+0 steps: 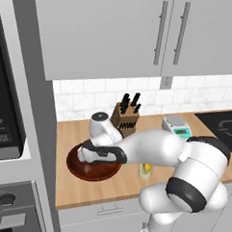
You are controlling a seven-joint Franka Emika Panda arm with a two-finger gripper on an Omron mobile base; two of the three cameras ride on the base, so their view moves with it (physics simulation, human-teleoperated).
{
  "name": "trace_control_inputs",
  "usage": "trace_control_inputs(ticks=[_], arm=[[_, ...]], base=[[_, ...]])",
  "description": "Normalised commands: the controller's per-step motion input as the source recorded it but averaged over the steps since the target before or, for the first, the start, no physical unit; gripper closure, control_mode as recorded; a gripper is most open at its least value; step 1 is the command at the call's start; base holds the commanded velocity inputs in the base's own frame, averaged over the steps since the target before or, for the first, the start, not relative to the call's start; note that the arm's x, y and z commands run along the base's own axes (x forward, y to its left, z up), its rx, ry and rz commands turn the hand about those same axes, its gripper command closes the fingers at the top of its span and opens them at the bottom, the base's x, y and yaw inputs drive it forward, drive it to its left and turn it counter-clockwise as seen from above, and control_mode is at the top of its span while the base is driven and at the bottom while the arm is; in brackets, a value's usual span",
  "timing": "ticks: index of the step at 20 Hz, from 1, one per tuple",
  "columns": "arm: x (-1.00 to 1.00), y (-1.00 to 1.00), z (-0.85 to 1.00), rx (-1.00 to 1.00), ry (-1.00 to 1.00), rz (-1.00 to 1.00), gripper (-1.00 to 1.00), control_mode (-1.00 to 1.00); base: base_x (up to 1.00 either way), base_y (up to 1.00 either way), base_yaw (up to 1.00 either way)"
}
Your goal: Grab a lemon wedge from the fridge and one ice cube from the ice bowl, and put them in the glass of lemonade.
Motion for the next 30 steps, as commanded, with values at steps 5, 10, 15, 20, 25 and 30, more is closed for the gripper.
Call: trace_control_inputs(ticks=[5,10,15,20,25,30], arm=[[-0.12,0.0,0.4,0.01,-0.14,0.0,1.0,-1.0],[0.0,0.0,0.14,0.03,-0.08,0.0,1.0,-1.0],[-0.03,0.0,0.05,0.02,-0.08,0.0,1.0,-1.0],[-0.04,0.0,0.05,0.03,-0.09,0.0,1.0,-1.0],[-0.04,0.0,0.05,0.03,-0.06,0.0,1.0,-1.0],[-0.05,-0.04,0.05,0.02,0.0,0.0,1.0,-1.0]], base=[[0.0,0.0,0.0],[0.0,0.0,0.0],[0.0,0.0,0.0],[0.0,0.0,0.0],[0.0,0.0,0.0],[0.0,0.0,0.0]])
